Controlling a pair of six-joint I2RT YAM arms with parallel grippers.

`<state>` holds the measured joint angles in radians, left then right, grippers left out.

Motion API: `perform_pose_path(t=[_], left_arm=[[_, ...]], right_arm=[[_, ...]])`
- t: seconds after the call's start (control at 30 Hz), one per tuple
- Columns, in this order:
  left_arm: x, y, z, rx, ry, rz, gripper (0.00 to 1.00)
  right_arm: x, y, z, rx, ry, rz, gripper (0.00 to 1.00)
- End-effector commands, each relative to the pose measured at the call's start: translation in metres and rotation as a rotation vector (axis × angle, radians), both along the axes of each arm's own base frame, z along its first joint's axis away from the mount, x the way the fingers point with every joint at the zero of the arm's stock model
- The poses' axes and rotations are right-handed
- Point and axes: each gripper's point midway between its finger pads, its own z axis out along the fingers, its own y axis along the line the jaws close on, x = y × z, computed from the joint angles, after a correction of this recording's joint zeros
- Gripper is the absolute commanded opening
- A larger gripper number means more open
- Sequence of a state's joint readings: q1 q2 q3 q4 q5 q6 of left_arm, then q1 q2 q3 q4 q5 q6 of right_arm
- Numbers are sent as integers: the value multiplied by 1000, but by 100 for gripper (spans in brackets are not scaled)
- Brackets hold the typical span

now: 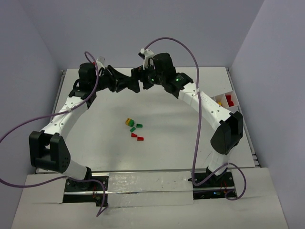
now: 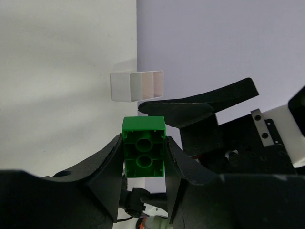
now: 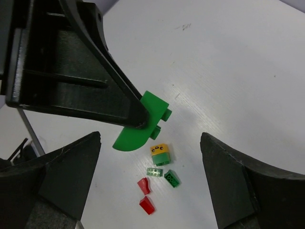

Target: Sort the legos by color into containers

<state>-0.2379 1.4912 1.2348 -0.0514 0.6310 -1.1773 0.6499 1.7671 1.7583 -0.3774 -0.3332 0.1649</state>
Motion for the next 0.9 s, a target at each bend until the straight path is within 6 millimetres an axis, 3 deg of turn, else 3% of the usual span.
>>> perform_pose_path(t=[0.0,0.13,0.3,0.5,0.53,0.6,0.63,0.73,0.77,0.87], left_arm=[[-3,-10,24,-90,-47,-55,0],[-3,-12,25,-101,-43,-61,0],[-5,-13,17,-121,-7,-58,0],[-4,-14,8,-143,36,-52,0],[-4,-14,6,-145,39,-54,0],[-3,-13,5,-141,42,-50,4],[-2,-12,2,-127,42,-45,17],[5,0,-3,-98,46,1,80],[8,5,-6,-83,51,17,95],[21,28,-8,-2,22,86,99]], right_arm=[[11,1,20,19,-98,-43,88],[18,-3,20,4,-121,-82,76],[24,-6,27,11,-149,-111,54],[27,-6,35,13,-177,-121,19],[28,-8,34,6,-182,-128,9],[28,-9,34,-4,-188,-132,2],[29,-13,33,-16,-196,-142,0],[27,-23,25,-50,-193,-145,0],[25,-27,22,-60,-190,-146,0],[22,-49,10,-110,-176,-145,0]])
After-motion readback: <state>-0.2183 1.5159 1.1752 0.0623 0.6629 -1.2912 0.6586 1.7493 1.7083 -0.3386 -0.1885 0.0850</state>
